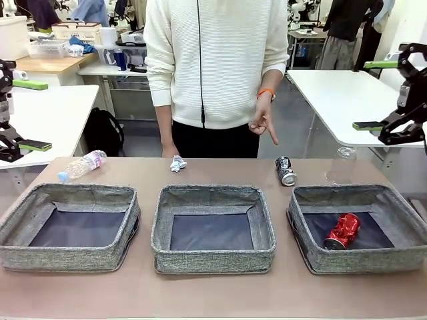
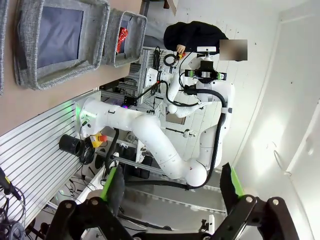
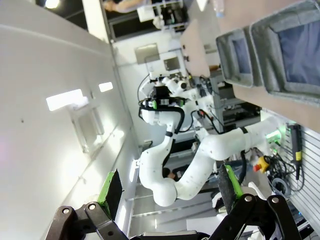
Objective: Sort the waste into the appropriate baskets.
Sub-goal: Pick up the waste item pointed out by the person.
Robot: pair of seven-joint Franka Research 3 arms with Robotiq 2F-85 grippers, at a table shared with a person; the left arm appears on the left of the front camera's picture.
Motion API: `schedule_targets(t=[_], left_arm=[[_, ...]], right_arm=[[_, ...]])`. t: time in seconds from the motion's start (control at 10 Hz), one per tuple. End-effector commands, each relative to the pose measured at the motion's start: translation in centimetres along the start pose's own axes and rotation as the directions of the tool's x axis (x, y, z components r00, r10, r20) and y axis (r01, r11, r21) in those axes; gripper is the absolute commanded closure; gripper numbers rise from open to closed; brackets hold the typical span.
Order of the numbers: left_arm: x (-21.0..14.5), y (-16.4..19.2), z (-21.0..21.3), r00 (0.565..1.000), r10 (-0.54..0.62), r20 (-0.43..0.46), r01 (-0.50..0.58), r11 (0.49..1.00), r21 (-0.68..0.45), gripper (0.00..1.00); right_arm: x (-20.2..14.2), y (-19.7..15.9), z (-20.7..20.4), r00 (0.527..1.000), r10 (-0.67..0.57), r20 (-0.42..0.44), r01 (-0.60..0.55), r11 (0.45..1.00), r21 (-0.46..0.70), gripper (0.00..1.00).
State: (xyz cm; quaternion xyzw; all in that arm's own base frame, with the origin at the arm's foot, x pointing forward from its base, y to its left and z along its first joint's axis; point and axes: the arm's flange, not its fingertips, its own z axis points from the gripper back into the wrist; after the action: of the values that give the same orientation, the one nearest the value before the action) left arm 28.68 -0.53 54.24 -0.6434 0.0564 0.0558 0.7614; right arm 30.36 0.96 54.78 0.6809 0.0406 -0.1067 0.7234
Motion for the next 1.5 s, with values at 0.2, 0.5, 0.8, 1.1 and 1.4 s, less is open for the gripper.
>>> schedule_targets(t=[0.2, 0.5, 0.8, 1.1, 1.4], left_arm=[[-0.1, -0.2, 0.0, 1.000, 0.006, -0.006, -0.006, 1.000, -0.013, 0.00], [-0.1, -0.2, 0.0, 1.000, 0.006, -0.006, -0.006, 1.000, -0.013, 0.00], [-0.1, -0.2, 0.0, 1.000, 0.006, -0.006, -0.006, 1.000, -0.013, 0.00], [-0.1, -0.2, 0.0, 1.000, 0.006, -0.006, -0.006, 1.000, -0.013, 0.00], [-0.1, -0.2, 0.0, 1.000, 0.006, -0.006, -0.006, 1.000, -0.013, 0.00]], right_arm=[[0.0, 0.0, 0.0, 1.000, 0.000, 0.000, 0.000, 1.000, 0.000, 0.00], [4.9, -0.3, -9.0, 0.796, 0.476, 0.374, 0.144, 0.451, -0.881, 0.00], [7.1, -0.4, -10.2, 0.605, 0.719, 0.341, 0.359, 0.137, -0.923, 0.00], [6.7, 0.2, -10.4, 0.766, 0.582, 0.275, -0.099, 0.528, -0.843, 0.00], [7.8, 0.2, -11.4, 0.730, 0.661, 0.176, -0.049, 0.308, -0.950, 0.00]])
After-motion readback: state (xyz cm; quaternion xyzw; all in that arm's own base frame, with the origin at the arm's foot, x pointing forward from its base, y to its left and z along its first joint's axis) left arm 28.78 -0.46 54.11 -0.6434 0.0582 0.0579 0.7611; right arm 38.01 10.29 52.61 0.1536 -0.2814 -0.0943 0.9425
